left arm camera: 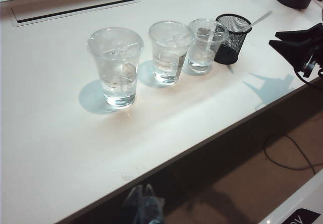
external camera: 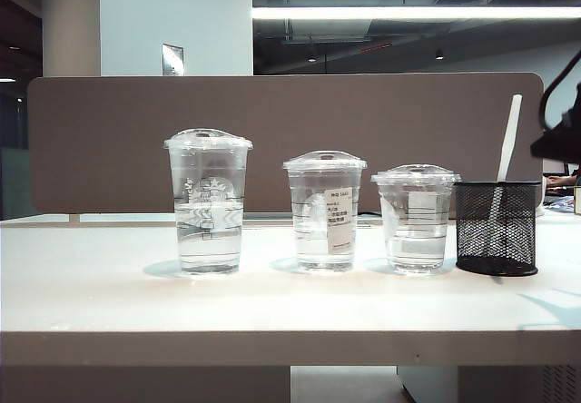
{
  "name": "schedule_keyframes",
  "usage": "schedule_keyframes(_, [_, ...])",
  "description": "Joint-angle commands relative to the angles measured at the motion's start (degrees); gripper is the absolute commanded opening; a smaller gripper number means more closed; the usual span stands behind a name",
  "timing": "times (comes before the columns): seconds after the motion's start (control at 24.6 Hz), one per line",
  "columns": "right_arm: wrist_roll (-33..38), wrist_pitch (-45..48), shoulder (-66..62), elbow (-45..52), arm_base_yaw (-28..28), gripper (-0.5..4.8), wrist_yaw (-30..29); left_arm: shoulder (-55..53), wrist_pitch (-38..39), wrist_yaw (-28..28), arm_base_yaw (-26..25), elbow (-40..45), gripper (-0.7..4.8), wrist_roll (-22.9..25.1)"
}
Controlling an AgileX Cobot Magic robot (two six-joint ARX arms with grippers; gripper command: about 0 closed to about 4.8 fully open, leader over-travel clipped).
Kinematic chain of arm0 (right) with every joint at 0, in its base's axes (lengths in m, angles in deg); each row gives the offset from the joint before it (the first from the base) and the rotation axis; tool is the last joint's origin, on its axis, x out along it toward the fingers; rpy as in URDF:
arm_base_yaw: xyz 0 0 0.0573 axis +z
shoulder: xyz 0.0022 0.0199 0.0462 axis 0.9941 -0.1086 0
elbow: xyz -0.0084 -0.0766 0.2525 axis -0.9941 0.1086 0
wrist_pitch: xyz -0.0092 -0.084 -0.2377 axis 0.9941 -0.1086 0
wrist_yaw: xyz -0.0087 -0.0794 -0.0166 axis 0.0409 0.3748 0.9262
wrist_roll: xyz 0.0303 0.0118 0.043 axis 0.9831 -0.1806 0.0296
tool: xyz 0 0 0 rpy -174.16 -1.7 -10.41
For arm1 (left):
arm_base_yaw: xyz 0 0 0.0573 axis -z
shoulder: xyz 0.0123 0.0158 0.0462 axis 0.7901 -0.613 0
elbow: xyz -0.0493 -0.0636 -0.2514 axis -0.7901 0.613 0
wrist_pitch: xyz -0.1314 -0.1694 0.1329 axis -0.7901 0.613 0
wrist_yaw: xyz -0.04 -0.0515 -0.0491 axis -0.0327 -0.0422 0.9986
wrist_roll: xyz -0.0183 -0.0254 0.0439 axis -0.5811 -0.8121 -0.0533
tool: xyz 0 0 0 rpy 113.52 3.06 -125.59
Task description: Pick up the straw and insert it into the large coffee cup.
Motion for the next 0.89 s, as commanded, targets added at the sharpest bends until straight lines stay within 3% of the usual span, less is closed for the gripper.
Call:
schedule_keyframes(0.04, [-0.17,7.52,-5.44,-1.18,0.09,2.55,-0.28,-0.04,-0.90,0.22,-0.04,-0.15,-0.03,0.22])
schedule_keyframes(0.45, [-0.04,9.97,-17.03,-10.34,0.13,2.51,-0.66,-0.04,-0.79,0.20,-0.04,-0.15,-0.03,0.24])
schedule_keyframes(0.69, [-0.02,10.47,-20.76,-12.28,0.13,1.08,-1.29,-0.04,-0.79,0.17,-0.04,-0.13,-0.03,0.26])
schedule_keyframes(0.89, [-0.02,10.75,-23.28,-14.40,0.13,1.03,-2.05,-0.04,-0.81,0.17,-0.04,-0.13,-0.03,0.28])
